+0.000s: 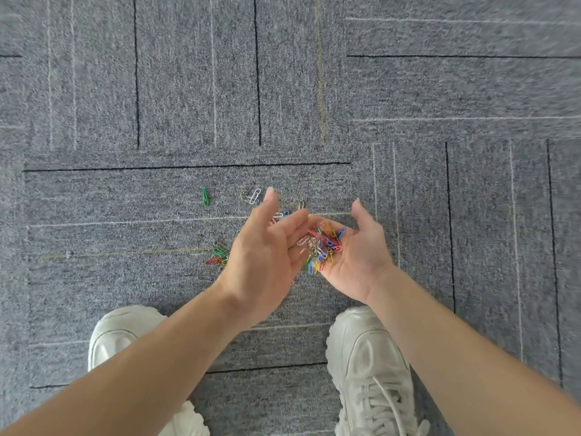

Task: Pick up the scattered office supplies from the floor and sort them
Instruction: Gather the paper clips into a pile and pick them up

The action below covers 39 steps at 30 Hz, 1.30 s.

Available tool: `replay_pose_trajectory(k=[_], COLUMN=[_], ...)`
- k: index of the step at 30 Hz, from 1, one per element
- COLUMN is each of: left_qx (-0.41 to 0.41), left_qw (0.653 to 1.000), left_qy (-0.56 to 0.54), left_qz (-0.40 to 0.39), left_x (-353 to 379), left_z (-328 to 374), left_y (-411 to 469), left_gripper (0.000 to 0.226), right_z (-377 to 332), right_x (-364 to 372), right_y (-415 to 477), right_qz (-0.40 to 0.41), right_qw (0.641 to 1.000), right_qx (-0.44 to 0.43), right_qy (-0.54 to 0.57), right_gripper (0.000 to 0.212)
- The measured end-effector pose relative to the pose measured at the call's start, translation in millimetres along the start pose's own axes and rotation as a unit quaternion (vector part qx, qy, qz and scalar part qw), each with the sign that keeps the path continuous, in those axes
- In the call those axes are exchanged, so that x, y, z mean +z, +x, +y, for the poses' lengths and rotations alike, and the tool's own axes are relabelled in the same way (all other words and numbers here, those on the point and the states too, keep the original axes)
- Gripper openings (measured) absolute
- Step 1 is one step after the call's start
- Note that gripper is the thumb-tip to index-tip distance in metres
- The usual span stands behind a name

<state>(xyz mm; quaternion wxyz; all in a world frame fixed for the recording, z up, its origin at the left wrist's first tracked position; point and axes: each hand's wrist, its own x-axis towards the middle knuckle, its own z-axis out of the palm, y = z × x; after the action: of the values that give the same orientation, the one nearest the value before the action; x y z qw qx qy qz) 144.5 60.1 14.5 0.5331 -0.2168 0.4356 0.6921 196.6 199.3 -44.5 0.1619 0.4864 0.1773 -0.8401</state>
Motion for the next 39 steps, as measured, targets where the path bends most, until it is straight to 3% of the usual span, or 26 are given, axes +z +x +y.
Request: replay_pose_trajectory(k=[5, 10, 16, 20, 27, 34, 39], left_qx=[-0.036, 0.007, 0.090, 0.073, 0.030, 0.044, 0.094], left_qw=[0.999, 0.999, 0.990, 0.983, 0.981, 0.967, 0.931], left_qy=[-0.014, -0.004, 0.073, 0.065, 0.019, 0.037, 0.147], left_qz=[-0.039, -0.036, 0.080, 0.157, 0.190, 0.247, 0.319], left_x=[-1.9, -10.6, -44.8, -54.9, -53.0, -48.4, -39.3], left_z=[0.6, 4.9, 18.4, 17.8, 27.7, 52.6, 94.9], left_y=[-2.2, -3.0, -0.3, 2.9, -3.4, -44.5, -127.8], left_gripper=[0.100, 0.085, 0.059, 0.049, 0.042, 0.027, 0.020], right_z=[3.8, 5.8, 1.7, 2.9, 35.3, 17.5, -3.7], right_x=[2.8, 4.7, 4.5, 5.9, 22.3, 90.1, 153.6], right_y=[-0.6, 0.2, -1.8, -2.6, -5.9, -34.4, -112.4], right_qz=[0.020, 0.040, 0.007, 0.000, 0.022, -0.008, 0.016], right_qw=[1.000, 0.999, 0.995, 0.988, 0.983, 0.986, 0.996], right_qx=[0.013, -0.007, -0.011, 0.006, 0.061, 0.023, 0.000], right_qy=[0.010, 0.023, 0.101, 0.153, 0.174, 0.164, 0.093], right_gripper=[0.065, 0.039, 0.029, 0.030, 0.028, 0.025, 0.026])
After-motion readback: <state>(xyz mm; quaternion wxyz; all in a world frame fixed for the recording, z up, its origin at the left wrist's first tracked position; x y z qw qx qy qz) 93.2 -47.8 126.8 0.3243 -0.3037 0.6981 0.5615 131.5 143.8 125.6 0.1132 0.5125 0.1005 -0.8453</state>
